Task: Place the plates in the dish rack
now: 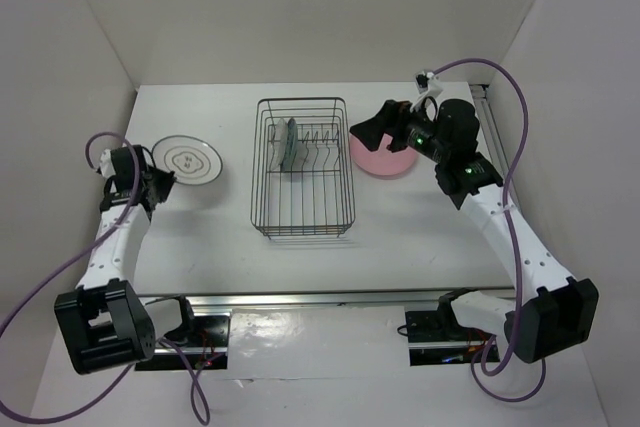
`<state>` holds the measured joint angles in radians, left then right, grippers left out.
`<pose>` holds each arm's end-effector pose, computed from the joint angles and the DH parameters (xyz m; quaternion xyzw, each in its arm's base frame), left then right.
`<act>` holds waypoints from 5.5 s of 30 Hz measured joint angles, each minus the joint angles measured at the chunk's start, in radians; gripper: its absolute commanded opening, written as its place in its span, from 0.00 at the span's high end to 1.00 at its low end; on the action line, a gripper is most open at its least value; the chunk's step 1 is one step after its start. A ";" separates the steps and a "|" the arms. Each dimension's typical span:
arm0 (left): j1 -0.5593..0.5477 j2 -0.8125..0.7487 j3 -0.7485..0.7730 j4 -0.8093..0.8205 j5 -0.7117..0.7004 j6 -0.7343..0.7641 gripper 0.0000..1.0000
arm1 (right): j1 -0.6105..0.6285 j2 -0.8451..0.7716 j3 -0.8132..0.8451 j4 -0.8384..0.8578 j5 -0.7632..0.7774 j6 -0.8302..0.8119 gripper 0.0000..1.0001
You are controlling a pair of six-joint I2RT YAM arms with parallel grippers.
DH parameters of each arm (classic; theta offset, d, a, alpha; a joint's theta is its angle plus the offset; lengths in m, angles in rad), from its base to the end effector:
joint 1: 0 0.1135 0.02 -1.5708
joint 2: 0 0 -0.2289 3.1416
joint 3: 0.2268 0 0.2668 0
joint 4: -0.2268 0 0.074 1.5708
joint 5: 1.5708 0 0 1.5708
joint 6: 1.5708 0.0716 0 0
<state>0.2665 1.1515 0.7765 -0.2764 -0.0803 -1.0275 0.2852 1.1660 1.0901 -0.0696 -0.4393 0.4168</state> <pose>0.2940 0.0862 0.1950 -0.5540 0.7038 -0.1312 0.4250 0.3090 0.1223 0.3439 -0.0936 0.7462 0.3742 0.5425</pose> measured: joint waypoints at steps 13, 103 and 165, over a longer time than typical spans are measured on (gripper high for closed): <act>0.018 0.005 0.331 0.188 0.371 0.263 1.00 | -0.001 0.017 -0.043 0.182 -0.082 -0.034 0.01; -0.206 0.002 0.351 0.067 0.197 0.414 0.00 | 0.542 0.626 0.683 -0.371 1.518 0.014 1.00; -0.206 -0.022 0.349 0.076 0.258 0.414 0.00 | 0.578 0.871 0.740 -0.476 1.470 0.194 0.88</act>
<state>0.0608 1.1294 1.1252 -0.2008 0.1776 -0.6140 0.8627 2.0373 1.8305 -0.5457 1.0306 0.6109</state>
